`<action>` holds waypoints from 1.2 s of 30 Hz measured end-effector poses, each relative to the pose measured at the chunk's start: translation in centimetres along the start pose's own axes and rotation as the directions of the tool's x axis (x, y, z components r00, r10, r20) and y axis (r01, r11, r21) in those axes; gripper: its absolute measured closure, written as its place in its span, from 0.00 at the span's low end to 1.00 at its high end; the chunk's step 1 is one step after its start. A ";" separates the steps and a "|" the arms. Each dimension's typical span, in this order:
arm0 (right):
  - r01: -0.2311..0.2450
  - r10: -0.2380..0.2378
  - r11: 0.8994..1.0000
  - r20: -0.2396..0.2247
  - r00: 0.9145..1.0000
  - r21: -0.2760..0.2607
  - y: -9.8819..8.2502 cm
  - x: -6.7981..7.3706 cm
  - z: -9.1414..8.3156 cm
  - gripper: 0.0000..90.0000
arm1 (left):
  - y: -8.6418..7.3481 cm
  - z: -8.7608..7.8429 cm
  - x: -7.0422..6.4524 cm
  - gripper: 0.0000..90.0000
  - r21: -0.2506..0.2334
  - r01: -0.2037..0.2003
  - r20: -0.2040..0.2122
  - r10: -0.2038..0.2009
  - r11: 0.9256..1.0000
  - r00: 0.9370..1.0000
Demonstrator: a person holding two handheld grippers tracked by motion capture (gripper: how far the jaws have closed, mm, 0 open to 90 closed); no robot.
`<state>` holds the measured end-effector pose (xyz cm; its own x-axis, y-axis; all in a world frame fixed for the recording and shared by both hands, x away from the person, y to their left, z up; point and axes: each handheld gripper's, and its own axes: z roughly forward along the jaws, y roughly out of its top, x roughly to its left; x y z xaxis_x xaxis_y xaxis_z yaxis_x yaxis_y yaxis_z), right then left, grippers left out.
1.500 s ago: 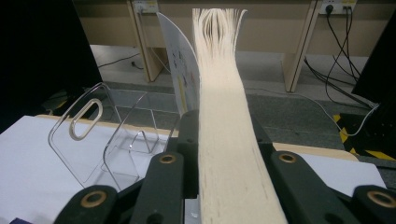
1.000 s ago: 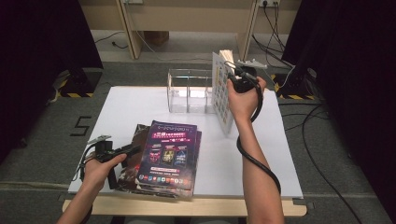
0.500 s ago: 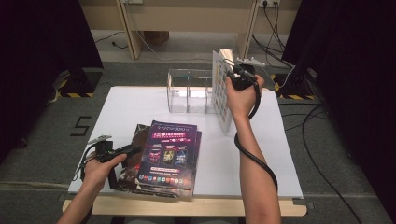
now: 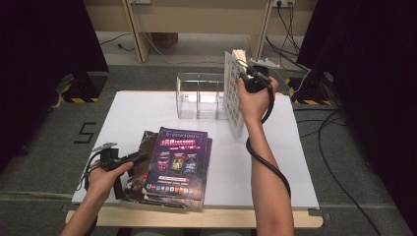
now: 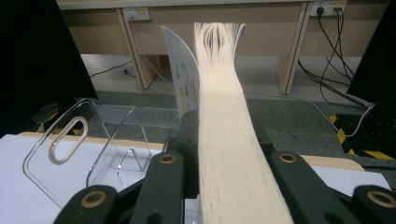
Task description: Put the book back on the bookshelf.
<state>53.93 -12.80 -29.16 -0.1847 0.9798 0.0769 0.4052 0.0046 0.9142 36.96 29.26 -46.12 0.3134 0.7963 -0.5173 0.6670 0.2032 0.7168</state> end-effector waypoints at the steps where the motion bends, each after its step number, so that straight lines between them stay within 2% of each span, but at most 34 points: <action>1: -0.002 0.002 1.000 0.003 1.000 -0.001 0.0 0.0 0.2 0.83 | 0.0 0.0 0.0 0.49 0.000 -0.001 0.001 0.001 1.000 1.000; 8: 0.002 -0.002 1.000 0.012 1.000 0.005 -0.6 -0.1 0.6 0.82 | -0.1 0.0 0.0 0.49 0.001 -0.001 0.001 0.001 1.000 1.000; 13: 0.003 -0.003 0.999 0.007 1.000 0.036 -0.6 -0.4 0.2 0.82 | -0.2 0.1 -0.1 0.49 0.004 -0.002 0.003 0.002 1.000 1.000; 17: 0.022 -0.022 0.998 -0.004 1.000 0.066 -0.8 -0.6 -0.3 0.81 | -0.2 0.1 -0.3 0.49 0.006 -0.005 0.005 0.005 1.000 1.000; 21: 0.023 -0.023 0.997 -0.009 1.000 0.075 -0.9 -0.9 -0.6 0.80 | -0.3 0.2 -0.5 0.49 0.006 -0.007 0.008 0.007 1.000 1.000; 26: 0.024 -0.023 0.995 -0.014 1.000 0.102 -0.7 -1.2 -1.0 0.78 | -0.3 0.2 -0.5 0.49 0.009 -0.008 0.009 0.008 1.000 1.000; 36: 0.026 -0.024 0.993 -0.018 1.000 0.119 -0.2 -1.2 -0.7 0.76 | -0.2 0.1 -0.4 0.49 0.005 -0.010 0.005 0.010 1.000 1.000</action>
<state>53.45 -14.13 -29.21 -0.2103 0.9757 0.0621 0.5042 0.0538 0.8619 36.79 28.88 -46.09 0.3231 0.7954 -0.5128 0.6673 0.1928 0.7194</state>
